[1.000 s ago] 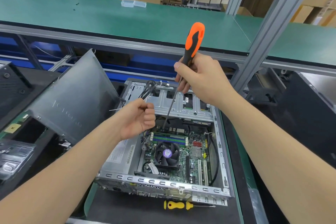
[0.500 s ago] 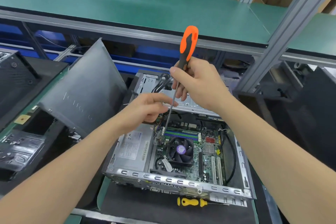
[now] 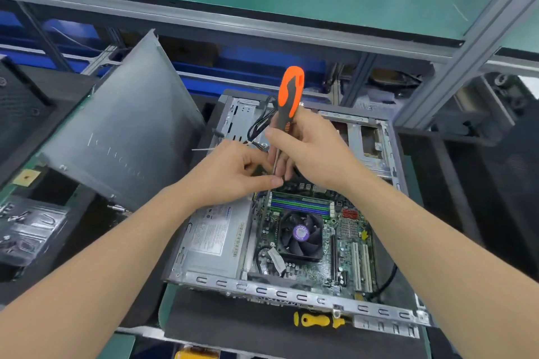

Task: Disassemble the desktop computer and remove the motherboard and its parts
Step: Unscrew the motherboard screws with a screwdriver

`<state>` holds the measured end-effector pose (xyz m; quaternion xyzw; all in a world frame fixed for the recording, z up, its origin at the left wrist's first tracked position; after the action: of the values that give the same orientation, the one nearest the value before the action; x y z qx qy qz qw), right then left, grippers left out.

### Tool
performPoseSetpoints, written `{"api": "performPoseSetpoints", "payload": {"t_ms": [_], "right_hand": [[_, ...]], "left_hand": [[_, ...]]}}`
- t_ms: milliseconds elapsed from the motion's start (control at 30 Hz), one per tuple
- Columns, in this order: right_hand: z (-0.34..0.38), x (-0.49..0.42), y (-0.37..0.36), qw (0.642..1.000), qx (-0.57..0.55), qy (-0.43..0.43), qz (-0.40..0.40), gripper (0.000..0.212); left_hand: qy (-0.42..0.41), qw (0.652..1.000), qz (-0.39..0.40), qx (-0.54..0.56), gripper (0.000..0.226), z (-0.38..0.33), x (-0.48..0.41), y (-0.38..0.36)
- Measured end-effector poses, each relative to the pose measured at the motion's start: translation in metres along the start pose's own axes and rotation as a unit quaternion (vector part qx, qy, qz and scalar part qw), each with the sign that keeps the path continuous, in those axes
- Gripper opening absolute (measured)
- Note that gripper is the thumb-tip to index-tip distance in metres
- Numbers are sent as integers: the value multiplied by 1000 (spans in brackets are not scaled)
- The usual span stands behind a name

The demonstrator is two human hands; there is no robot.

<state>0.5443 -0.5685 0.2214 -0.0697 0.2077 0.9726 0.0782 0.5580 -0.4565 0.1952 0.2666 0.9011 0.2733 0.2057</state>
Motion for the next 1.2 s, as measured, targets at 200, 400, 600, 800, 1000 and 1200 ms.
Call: {"api": "performPoseSetpoints", "payload": {"t_ms": [200, 400, 600, 800, 1000, 1200], "right_hand": [[-11, -3, -9, 999, -19, -13, 31, 17], [-8, -3, -20, 998, -38, -17, 48, 15], [-11, 0, -23, 997, -43, -18, 54, 14], [-11, 5, -24, 998, -33, -8, 59, 15], [-8, 7, -23, 998, -27, -12, 58, 16], [-5, 9, -22, 998, -15, -9, 56, 15]], "left_hand": [[9, 1000, 6, -1, 18, 10, 0, -5], [30, 998, 43, 24, 26, 20, 0, -5], [22, 998, 63, 21, 30, 16, 0, -7], [10, 997, 73, 3, 32, 16, -1, -9], [4, 997, 74, 17, 22, 16, 1, -9], [6, 997, 77, 15, 19, 19, 1, -9]]}}
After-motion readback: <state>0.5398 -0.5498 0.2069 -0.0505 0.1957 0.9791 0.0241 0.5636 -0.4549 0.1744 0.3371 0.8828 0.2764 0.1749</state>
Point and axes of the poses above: each hand's wrist, its own x-axis away from the middle knuckle, its own y-axis out of the back of the hand, z = x × y, the point moved 9 cm from there along -x, towards the middle knuckle, and after that the axes turned 13 degrees about -z, right-handed, at the moved point
